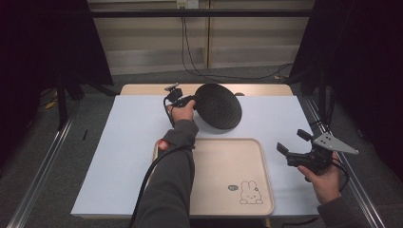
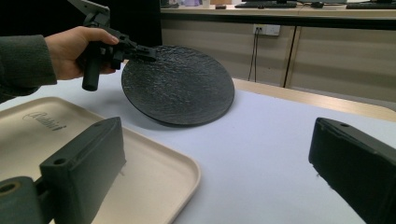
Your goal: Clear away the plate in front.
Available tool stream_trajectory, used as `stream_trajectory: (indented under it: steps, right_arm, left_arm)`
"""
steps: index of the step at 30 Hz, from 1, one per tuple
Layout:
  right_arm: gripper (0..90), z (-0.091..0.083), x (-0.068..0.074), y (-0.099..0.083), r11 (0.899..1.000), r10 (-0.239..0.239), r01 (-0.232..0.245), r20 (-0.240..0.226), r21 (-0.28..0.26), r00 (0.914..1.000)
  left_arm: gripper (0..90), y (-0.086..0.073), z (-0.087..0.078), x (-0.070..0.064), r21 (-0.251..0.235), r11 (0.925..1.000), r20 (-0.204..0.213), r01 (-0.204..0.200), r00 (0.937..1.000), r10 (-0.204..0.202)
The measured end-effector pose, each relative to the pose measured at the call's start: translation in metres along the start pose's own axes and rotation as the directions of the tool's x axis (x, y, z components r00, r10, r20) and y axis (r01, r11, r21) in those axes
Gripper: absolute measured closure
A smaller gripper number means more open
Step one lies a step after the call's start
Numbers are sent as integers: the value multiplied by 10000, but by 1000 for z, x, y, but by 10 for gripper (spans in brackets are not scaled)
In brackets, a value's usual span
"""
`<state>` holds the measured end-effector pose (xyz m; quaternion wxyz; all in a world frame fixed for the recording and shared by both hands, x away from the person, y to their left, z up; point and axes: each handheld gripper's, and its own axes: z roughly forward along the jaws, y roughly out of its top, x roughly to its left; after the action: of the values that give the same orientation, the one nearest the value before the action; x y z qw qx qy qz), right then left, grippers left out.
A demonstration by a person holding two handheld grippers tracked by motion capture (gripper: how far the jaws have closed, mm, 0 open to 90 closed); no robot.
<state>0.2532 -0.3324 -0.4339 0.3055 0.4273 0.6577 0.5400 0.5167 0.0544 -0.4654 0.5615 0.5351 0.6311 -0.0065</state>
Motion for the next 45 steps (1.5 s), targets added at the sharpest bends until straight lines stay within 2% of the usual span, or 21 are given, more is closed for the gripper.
stream_trajectory:
  steps: [6,8,11,13,16,17,18,20,21,25,29,33,34,42,45]
  right_arm:
    - [21,2,0,-1,10000,-45,44,69,69,10000]
    - [20,2,0,0,10000,-54,53,55,46,10000]
    - [19,2,0,0,10000,62,-62,55,-41,10000]
    - [13,2,-1,0,10000,-15,14,104,47,9999]
    - [12,3,-1,-1,9999,-100,99,149,91,9998]
    - [9,3,0,-1,9999,-113,112,140,95,9998]
    - [8,3,0,-1,10000,-59,58,145,77,9999]
    - [7,3,0,-1,10000,-83,82,158,46,9998]
    - [7,3,0,-1,10000,-77,76,131,46,9999]
    - [3,3,1,-1,9997,-235,236,115,-43,9997]
    - [2,2,1,-2,9999,-166,166,43,-37,9999]
    - [0,2,2,-1,9998,-155,155,0,-82,9999]
    - [0,2,2,-2,9994,-278,277,-63,-223,9996]
    - [0,1,2,-2,9990,-383,380,-121,-252,9992]
    - [0,1,3,-2,9991,-318,316,-75,-285,9995]
  left_arm:
    - [859,12,-11,-8,142,9992,-97,-372,9993,373]
    - [859,13,-13,-8,160,9993,-74,-330,9994,331]
    - [855,19,-26,-10,142,9996,-126,-260,9996,262]
    - [852,23,-33,-11,105,9992,21,-394,9992,394]
    - [849,26,-40,-13,45,9994,5,-337,9994,337]
    - [849,30,-48,-13,120,9991,237,-399,9989,396]
    - [849,31,-52,-13,62,9989,253,-459,9986,457]
    - [849,33,-56,-13,48,9992,315,-402,9987,401]
    - [850,34,-63,-14,-5,9994,333,-337,9989,337]
    - [848,36,-75,-15,-31,9991,438,-434,9981,435]
    - [849,38,-91,-13,-201,9991,625,-368,9973,380]
    - [848,38,-99,-12,-220,9990,632,-390,9972,403]
    - [847,37,-102,-11,-314,9988,646,-387,9971,406]
    - [850,35,-120,-5,-252,9990,957,-361,9947,384]
    - [849,34,-128,-3,-65,9986,973,-523,9939,527]
